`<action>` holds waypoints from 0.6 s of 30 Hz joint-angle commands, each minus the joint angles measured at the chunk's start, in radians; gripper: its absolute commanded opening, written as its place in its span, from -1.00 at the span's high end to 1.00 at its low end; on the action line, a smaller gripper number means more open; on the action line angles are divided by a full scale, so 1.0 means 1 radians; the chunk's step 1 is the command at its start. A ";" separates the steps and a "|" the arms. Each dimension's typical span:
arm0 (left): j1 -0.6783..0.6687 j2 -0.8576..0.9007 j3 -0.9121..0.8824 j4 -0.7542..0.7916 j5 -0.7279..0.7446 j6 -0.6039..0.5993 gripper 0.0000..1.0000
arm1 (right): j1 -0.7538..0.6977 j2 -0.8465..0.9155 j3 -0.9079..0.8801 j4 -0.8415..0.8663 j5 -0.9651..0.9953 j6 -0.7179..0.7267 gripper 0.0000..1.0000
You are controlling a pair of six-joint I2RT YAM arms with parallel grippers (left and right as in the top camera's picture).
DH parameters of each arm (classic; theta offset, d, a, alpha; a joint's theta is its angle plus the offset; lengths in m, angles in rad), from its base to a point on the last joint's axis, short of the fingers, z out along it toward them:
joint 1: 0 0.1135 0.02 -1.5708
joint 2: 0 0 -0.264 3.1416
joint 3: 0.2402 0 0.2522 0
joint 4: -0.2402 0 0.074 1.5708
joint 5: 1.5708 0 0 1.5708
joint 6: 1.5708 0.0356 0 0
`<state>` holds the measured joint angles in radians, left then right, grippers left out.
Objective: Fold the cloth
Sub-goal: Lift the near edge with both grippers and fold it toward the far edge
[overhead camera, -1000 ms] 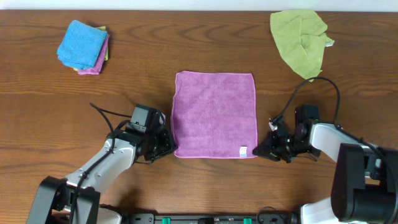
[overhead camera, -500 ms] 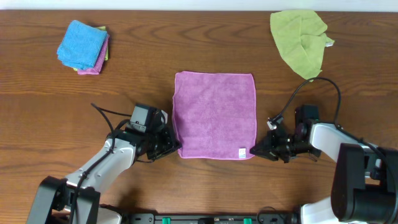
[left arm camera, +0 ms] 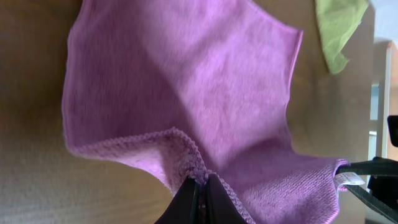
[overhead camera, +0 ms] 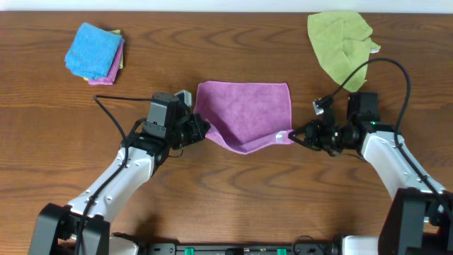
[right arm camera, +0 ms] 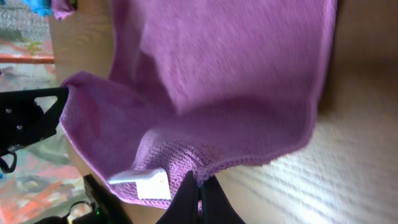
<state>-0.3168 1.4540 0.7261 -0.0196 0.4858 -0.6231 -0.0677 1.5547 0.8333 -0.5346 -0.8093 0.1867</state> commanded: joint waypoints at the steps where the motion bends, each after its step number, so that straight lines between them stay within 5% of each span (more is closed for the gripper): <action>1: 0.004 0.010 0.015 0.005 -0.086 0.018 0.88 | 0.044 -0.011 0.023 0.049 0.013 0.049 0.97; 9: 0.014 0.018 0.016 0.074 -0.211 0.049 0.88 | 0.108 -0.010 0.040 0.177 0.174 0.135 0.97; 18: 0.097 0.196 0.183 0.094 -0.092 0.119 0.88 | 0.108 0.085 0.164 0.183 0.264 0.134 0.97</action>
<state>-0.2245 1.6135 0.8360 0.0753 0.3695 -0.5591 0.0341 1.5883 0.9600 -0.3519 -0.5713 0.3080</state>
